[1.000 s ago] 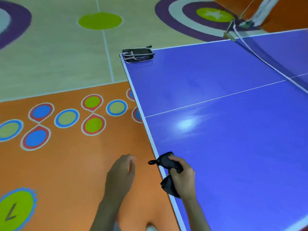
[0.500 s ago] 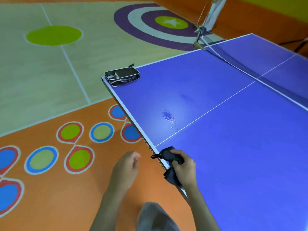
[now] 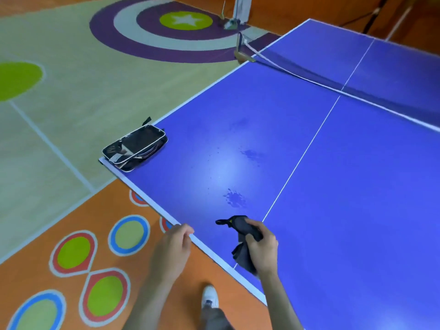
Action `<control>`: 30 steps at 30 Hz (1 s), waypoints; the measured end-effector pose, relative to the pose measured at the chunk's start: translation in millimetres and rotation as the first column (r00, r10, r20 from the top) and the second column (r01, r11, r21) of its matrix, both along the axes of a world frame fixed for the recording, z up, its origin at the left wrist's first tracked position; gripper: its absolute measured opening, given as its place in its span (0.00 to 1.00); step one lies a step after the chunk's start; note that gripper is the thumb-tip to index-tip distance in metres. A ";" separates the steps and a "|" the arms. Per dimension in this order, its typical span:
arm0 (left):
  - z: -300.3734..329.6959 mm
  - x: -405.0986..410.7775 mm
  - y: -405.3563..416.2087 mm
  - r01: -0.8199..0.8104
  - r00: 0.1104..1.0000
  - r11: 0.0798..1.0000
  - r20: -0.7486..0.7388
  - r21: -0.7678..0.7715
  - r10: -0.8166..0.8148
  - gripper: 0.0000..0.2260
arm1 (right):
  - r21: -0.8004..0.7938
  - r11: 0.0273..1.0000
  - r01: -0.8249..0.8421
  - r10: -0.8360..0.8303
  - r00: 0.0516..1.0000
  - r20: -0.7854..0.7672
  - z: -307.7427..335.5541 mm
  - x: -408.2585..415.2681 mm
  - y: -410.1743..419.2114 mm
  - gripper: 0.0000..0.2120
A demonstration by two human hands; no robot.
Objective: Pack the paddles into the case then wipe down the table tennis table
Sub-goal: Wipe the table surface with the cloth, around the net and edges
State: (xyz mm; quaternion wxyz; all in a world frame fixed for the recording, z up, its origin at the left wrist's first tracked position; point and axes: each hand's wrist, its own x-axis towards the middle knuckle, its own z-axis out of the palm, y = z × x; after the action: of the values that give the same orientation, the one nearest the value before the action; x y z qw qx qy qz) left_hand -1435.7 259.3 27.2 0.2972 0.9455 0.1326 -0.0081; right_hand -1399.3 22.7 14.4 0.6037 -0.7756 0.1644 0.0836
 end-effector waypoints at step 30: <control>-163.4 280.4 159.3 0.570 0.755 0.782 0.215 0.252 -0.619 0.10 | -0.642 0.635 0.429 -0.499 0.863 0.083 -169.6 43.0 141.5 0.23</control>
State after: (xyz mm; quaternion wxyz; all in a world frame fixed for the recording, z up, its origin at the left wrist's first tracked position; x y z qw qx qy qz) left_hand -1155.3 418.6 -136.2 0.2128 0.9509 -0.2199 0.0458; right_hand -1356.3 164.2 -155.2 0.2935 -0.8595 0.4072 -0.0961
